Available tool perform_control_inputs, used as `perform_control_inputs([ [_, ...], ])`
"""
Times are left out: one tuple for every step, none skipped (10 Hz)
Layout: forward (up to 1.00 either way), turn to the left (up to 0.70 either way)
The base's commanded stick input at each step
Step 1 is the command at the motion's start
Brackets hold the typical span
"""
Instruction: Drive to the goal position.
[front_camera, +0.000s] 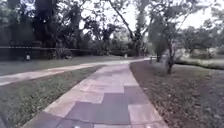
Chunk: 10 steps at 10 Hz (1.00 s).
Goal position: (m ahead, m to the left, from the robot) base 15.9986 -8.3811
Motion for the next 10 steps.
perform_control_inputs([
  [0.7,0.0],
  [0.7,0.0],
  [0.7,0.0],
  [0.7,0.0],
  [0.7,0.0],
  [0.7,0.0],
  [0.7,0.0],
  [0.7,0.0],
  [0.7,0.0],
  [0.7,0.0],
])
